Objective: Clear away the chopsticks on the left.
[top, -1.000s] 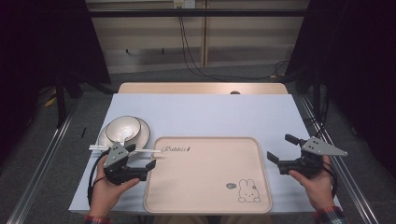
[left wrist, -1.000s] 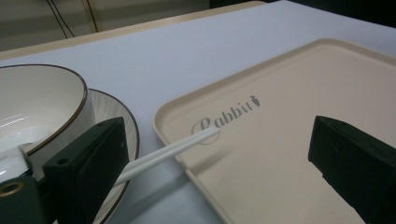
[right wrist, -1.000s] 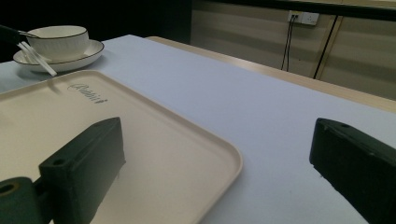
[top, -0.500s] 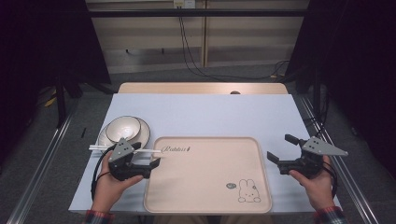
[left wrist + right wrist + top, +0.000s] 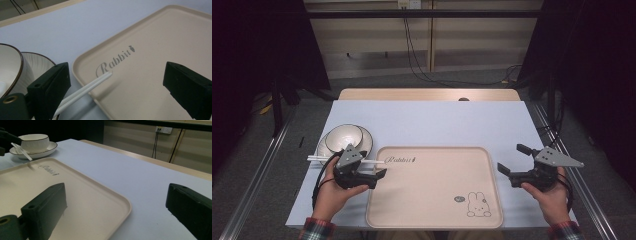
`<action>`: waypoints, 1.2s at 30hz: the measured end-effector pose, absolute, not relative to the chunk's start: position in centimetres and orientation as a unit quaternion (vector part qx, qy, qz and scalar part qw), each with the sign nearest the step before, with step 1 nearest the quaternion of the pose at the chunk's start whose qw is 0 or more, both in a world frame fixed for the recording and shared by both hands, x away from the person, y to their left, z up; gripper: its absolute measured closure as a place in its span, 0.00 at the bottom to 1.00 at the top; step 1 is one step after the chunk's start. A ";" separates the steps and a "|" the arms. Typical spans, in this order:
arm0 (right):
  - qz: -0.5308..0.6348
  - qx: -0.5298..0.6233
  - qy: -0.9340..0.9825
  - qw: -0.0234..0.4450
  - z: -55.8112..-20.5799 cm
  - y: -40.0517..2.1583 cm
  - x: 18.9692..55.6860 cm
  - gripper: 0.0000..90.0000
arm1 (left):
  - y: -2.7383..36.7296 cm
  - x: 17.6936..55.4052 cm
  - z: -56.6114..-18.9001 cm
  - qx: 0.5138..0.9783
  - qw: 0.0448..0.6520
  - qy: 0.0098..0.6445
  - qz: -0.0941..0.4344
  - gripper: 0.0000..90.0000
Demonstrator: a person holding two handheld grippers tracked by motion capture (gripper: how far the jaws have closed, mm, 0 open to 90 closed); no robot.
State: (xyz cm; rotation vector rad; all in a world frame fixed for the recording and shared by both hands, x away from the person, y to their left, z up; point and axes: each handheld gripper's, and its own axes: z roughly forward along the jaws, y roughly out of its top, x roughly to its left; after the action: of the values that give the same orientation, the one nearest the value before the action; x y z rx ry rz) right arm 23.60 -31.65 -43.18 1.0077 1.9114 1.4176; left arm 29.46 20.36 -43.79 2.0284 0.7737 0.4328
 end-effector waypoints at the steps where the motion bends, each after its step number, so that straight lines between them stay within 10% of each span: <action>1: 0.527 0.376 0.711 0.274 -43.2 -31.6 23.6 0.03 | 20.3 29.6 -43.8 0.821 0.447 0.311 0.172 0.09; 36: 0.526 0.376 0.712 0.274 -43.2 -31.6 23.6 0.03 | 20.8 30.5 -44.4 0.871 0.373 0.265 0.182 0.44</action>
State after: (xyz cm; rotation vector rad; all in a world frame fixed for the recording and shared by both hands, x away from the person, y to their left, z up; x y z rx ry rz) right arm 23.57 -31.64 -43.17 1.0123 1.9143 1.4153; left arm 30.51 20.79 -44.39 2.2308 0.6791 0.4654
